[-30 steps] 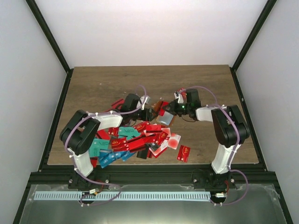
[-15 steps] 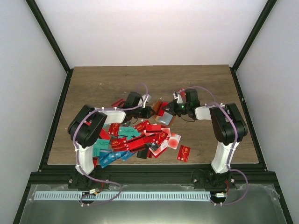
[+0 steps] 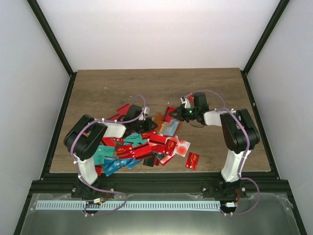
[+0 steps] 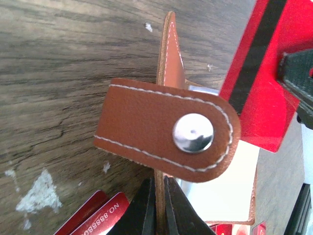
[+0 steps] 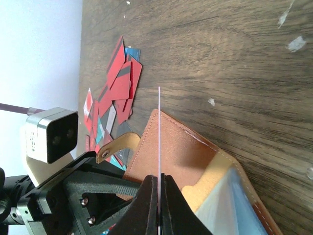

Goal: Put the credit cards into the card holder

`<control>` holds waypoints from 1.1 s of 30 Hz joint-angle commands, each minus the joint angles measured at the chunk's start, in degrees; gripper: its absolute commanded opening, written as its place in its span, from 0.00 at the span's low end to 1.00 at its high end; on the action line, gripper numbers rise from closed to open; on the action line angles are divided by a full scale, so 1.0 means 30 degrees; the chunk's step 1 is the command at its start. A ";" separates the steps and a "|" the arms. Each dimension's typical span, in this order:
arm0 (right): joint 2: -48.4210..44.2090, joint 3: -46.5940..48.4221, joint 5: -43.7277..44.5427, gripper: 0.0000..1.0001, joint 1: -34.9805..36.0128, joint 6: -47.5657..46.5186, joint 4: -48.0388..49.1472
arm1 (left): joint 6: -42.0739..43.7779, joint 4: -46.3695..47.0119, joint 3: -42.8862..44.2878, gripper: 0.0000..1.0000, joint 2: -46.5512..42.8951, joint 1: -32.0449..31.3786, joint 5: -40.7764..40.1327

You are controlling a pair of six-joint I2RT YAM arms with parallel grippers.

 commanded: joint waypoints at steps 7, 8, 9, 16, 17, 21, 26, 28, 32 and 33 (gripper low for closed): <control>-0.3840 0.0122 0.2920 0.01 0.0039 -0.1881 -0.3430 | -0.1045 0.0648 -0.0602 0.05 -0.0940 -0.0121 -0.0925; -0.4156 -0.0018 0.3286 0.01 0.0022 -0.1904 -0.3661 | -0.1044 0.0638 -0.0593 0.05 -0.0985 -0.0153 -0.1006; -0.4581 -0.0167 0.3852 0.01 0.0030 -0.1870 -0.4101 | -0.1029 0.0615 -0.0599 0.05 -0.1020 -0.0157 -0.1064; -0.6641 -0.1814 0.7792 0.01 0.0021 -0.1571 -0.5889 | -0.0941 0.0333 -0.0542 0.05 -0.1116 -0.0221 -0.1269; -0.6824 -0.2073 0.8004 0.01 0.0030 -0.1521 -0.5990 | -0.0928 0.0346 -0.0575 0.05 -0.1117 -0.0228 -0.1269; -0.7050 -0.3011 0.8467 0.01 0.0033 -0.1265 -0.5935 | -0.0926 0.0406 -0.0549 0.05 -0.1038 -0.0258 -0.1240; -0.6484 -0.3342 0.7898 0.01 0.0060 -0.1026 -0.5342 | -0.0898 0.0444 -0.0475 0.05 -0.1051 -0.0280 -0.1196; -0.6268 -0.3428 0.7472 0.01 0.0048 -0.1006 -0.4889 | -0.0870 0.0419 -0.0491 0.05 -0.1053 -0.0315 -0.1210; -0.5916 -0.3540 0.6531 0.01 0.0037 -0.0895 -0.4123 | -0.0826 0.0413 -0.0484 0.05 -0.1025 -0.0344 -0.1181; -0.5807 -0.3523 0.6367 0.01 0.0043 -0.0847 -0.4034 | -0.0815 0.0418 -0.0487 0.05 -0.1018 -0.0342 -0.1210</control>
